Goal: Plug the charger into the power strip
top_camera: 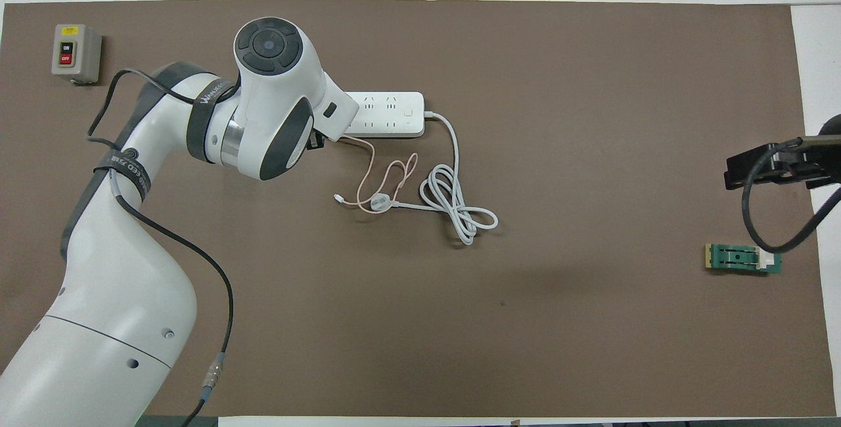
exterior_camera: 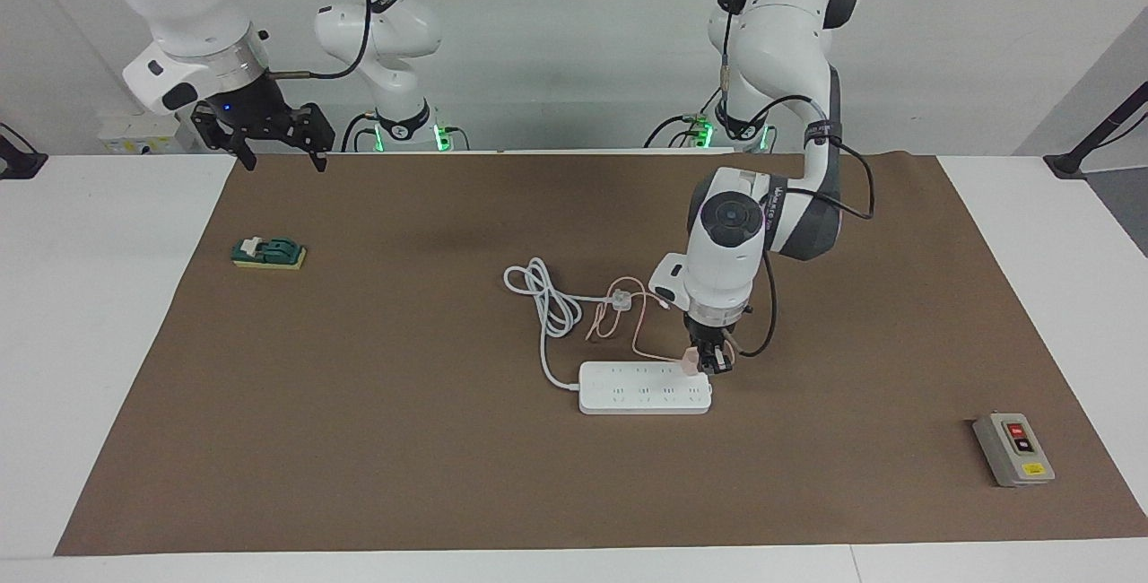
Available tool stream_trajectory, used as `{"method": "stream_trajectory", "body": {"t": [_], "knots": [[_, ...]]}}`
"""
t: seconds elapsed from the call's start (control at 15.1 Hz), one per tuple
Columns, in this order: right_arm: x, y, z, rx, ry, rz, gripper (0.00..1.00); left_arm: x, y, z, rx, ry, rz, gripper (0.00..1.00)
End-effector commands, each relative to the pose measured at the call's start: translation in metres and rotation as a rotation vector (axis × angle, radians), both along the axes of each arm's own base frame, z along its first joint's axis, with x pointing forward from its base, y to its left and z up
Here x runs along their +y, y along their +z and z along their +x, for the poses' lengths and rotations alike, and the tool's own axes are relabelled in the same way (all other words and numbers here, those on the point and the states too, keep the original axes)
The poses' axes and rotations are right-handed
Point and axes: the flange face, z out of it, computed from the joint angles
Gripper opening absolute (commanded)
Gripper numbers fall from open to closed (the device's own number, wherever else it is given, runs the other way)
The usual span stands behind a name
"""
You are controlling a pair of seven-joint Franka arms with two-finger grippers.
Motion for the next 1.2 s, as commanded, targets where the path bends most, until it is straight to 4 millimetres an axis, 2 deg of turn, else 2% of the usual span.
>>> {"method": "stream_trajectory", "body": {"t": [0.0, 0.2, 0.53, 0.8, 1.13], "knots": [[-0.004, 0.002, -0.007, 0.001, 0.016, 0.01, 1.0, 0.018, -0.041, 0.028, -0.031, 0.018, 0.025, 0.0], [-0.003, 0.002, -0.007, 0.001, 0.016, 0.011, 1.0, 0.016, -0.044, 0.027, -0.03, 0.013, 0.03, 0.0], [-0.004, 0.002, -0.007, 0.001, 0.016, 0.01, 1.0, 0.014, -0.062, 0.026, -0.03, -0.044, 0.108, 0.0], [-0.004, 0.002, -0.007, 0.001, 0.016, 0.01, 1.0, 0.013, -0.071, 0.027, -0.018, -0.155, 0.114, 0.0], [-0.004, 0.002, -0.007, 0.001, 0.016, 0.01, 1.0, 0.009, -0.072, 0.025, 0.011, -0.089, 0.027, 0.0]]}}
